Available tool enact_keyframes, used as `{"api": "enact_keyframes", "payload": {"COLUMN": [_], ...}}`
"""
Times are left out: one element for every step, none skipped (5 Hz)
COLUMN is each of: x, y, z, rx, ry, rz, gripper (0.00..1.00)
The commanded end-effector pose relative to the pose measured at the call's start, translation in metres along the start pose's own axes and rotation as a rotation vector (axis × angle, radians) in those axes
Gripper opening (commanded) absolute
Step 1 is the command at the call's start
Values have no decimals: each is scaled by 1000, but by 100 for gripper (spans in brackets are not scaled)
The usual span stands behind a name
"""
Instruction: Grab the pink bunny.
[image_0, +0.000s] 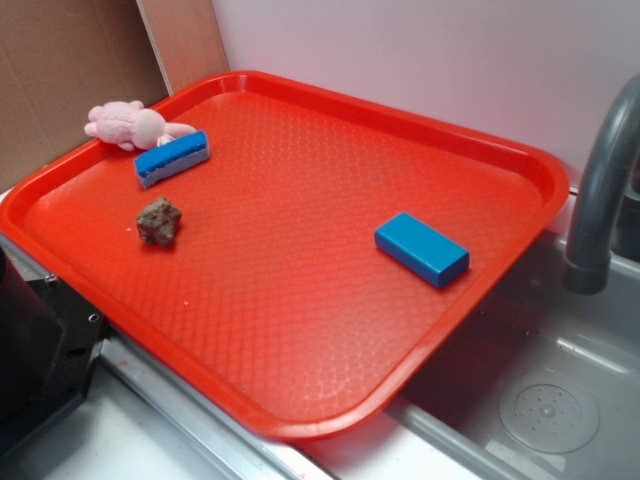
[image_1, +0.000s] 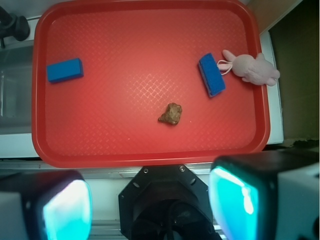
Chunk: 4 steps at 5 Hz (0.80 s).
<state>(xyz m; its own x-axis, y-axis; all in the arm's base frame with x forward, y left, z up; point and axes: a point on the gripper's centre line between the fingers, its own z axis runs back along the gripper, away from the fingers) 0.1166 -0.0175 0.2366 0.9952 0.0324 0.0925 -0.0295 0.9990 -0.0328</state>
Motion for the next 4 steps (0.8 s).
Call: {"api": "enact_keyframes", "payload": {"x": [0,16,24,24], "y": [0,35,64,64], "z": [0,-38,-58,-58], "rx": [0,60,-18,-18], "ry": [0,47,19,19], "rz": [0,-129,-337,-337], "gripper": [100,100,100,100]}}
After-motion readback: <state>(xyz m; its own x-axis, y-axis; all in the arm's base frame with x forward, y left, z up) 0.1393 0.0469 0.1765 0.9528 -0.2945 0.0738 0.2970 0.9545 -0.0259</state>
